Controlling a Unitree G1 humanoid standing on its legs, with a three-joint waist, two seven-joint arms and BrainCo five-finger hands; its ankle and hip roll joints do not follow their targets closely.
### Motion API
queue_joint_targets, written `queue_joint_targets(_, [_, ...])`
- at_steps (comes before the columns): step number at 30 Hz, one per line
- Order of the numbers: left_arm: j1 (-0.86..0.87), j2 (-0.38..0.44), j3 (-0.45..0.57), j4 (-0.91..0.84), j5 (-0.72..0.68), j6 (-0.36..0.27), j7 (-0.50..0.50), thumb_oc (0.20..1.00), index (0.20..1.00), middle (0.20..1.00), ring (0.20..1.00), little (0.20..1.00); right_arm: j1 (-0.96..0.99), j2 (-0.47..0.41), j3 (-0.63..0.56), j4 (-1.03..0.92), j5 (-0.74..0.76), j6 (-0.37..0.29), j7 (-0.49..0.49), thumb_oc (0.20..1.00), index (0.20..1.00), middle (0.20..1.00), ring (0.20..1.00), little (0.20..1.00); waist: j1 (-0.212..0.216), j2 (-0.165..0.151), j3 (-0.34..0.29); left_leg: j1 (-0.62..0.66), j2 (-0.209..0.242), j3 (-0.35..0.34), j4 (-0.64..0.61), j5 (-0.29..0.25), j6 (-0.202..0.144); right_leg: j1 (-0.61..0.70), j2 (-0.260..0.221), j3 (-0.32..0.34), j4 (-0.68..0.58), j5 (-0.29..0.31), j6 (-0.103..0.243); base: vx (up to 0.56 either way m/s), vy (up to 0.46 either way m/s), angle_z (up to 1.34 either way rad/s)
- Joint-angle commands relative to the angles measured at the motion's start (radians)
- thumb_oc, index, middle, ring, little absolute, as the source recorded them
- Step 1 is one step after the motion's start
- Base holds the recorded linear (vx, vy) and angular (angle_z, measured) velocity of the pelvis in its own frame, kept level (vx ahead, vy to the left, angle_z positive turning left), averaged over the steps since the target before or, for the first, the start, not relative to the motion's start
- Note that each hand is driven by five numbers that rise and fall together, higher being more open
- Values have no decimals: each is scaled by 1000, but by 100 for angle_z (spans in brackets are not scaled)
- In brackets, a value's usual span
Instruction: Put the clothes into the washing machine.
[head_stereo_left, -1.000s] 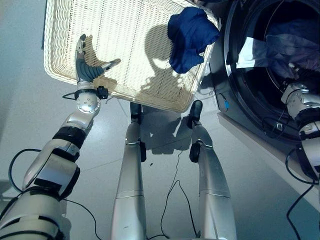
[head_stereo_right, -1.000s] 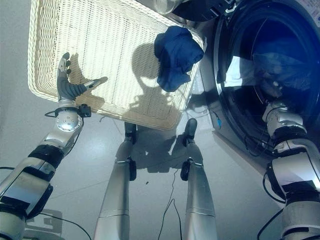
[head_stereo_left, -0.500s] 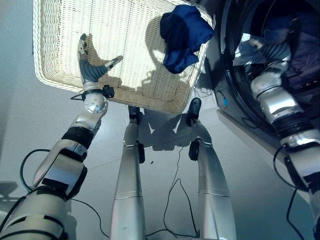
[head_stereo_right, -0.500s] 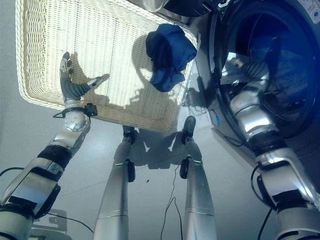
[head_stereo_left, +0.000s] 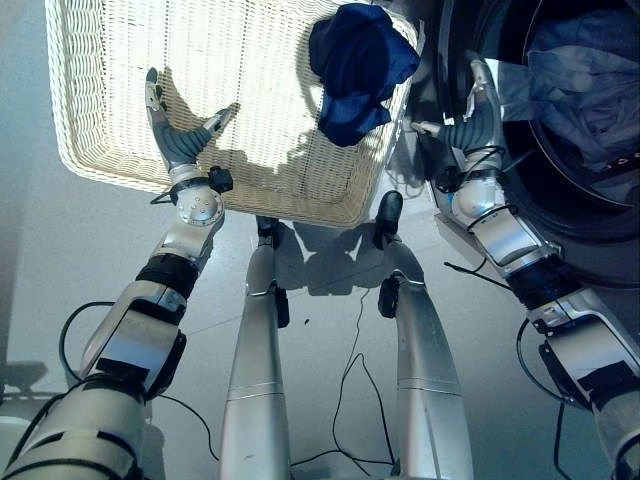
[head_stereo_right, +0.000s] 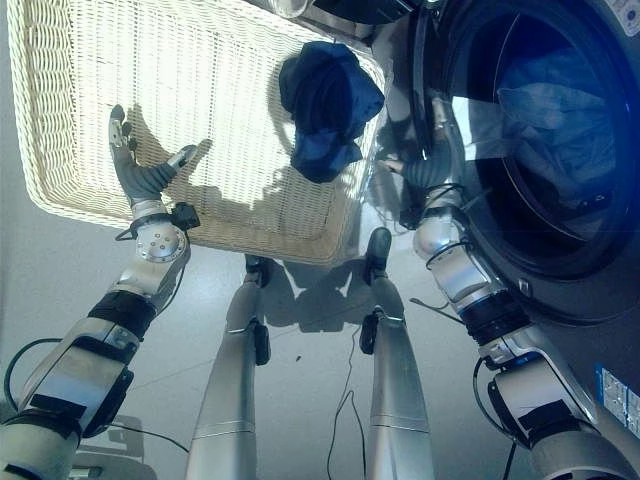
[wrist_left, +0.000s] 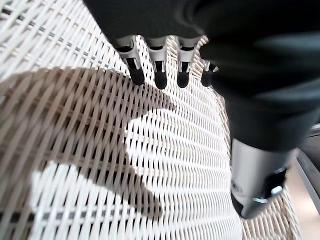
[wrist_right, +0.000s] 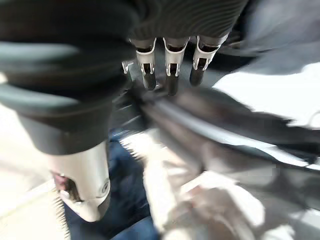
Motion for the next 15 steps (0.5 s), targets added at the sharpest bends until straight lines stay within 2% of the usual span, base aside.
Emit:
queue_joint_targets(1, [-10,-50,43,-22,53,-5,6,1000,1000,1000,1000,1000,0,-7,27,-108,-134,-68,0,1000,1000,1000,1000,1000,4,29,-27,20,-50,1,67,-78,32,51,53,-60,0,-1,54,-6,-8,6])
queue_joint_targets(5, [-17,-75,42,-15,63,-1,-11,1000,1000,1000,1000,1000,-80,7,95,-119,-211,-58,11,1000,1000,1000,1000,1000,19,34,-27,22,-55,-5,68,-71,31,57,49,-65,-5,3,54,-4,-11,2])
queue_joint_targets(12, [-50,-87,30,17,60,-10,-41,1000,1000,1000,1000,1000,-202,28,183,-65,-236,-5,7,1000,1000,1000,1000,1000,39,41,-27,18,-63,-11,72,-63,29,58,44,-73,-8,8,50,1,-11,1])
queue_joint_targets(13, [-59,-90,22,20,56,-8,-47,1000,1000,1000,1000,1000,-240,37,213,-30,-243,32,6,1000,1000,1000,1000,1000,48,44,-27,18,-67,-14,74,-60,30,58,40,-78,-5,10,49,6,-16,5])
queue_joint_targets(14, [-60,-90,22,21,56,-8,-49,1000,1000,1000,1000,1000,-245,38,217,-23,-241,39,7,1000,1000,1000,1000,1000,49,44,-27,19,-67,-14,75,-61,30,59,40,-79,-5,9,49,10,-31,6])
queue_joint_targets(15, [-67,-88,19,29,52,-9,-59,1000,1000,1000,1000,1000,-274,43,242,17,-232,86,19,1000,1000,1000,1000,1000,55,44,-27,21,-69,-15,75,-59,30,62,39,-81,-8,12,48,8,-25,3])
